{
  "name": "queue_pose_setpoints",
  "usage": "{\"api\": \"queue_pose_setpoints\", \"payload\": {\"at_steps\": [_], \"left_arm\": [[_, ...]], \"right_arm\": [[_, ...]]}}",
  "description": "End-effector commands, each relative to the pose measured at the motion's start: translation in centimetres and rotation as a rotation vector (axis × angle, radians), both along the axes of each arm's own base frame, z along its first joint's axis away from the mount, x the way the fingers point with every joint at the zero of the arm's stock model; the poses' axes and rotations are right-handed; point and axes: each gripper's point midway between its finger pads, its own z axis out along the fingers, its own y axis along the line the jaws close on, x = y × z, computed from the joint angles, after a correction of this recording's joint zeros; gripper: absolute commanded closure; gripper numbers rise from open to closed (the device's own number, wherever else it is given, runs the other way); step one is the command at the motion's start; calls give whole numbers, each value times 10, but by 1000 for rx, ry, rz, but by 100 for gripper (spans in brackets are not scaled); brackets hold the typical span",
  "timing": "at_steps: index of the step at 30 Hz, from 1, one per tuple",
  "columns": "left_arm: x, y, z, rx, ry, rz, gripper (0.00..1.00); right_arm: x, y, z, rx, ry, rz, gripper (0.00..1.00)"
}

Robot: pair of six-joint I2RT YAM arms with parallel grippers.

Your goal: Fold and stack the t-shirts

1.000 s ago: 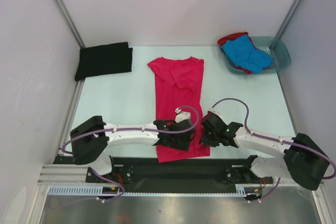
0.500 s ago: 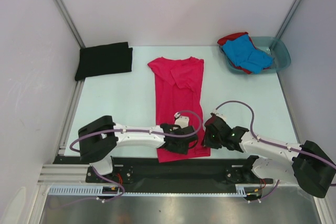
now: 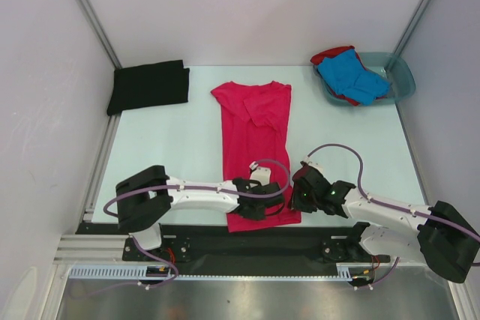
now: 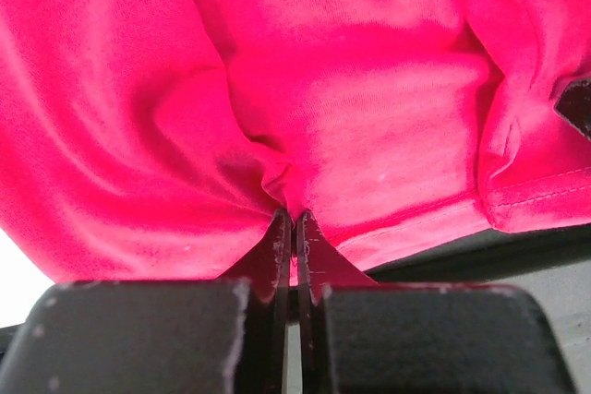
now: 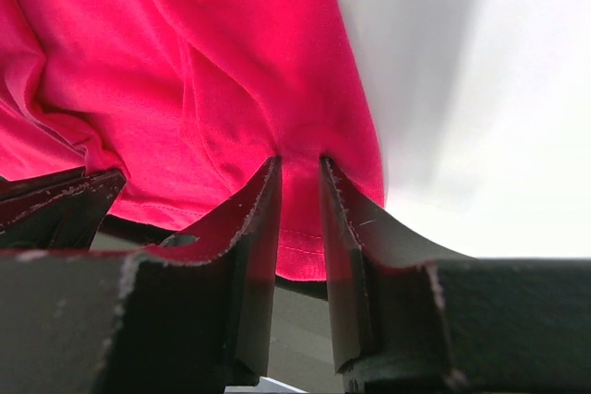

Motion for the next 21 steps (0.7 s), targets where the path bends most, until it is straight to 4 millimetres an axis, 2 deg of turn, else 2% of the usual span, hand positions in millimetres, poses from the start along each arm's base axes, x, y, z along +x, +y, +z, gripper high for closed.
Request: {"api": "queue_pose_setpoints", "payload": {"at_steps": [1, 15, 21], "left_arm": [[-8, -15, 6, -39, 9, -39, 100], [-56, -10, 5, -23, 122, -194, 97], [-66, -8, 6, -7, 136, -238, 91]], "right_arm": [[-25, -39, -30, -168, 83, 8, 71], [-22, -38, -29, -177, 81, 3, 72], [-22, -38, -28, -180, 81, 0, 72]]}}
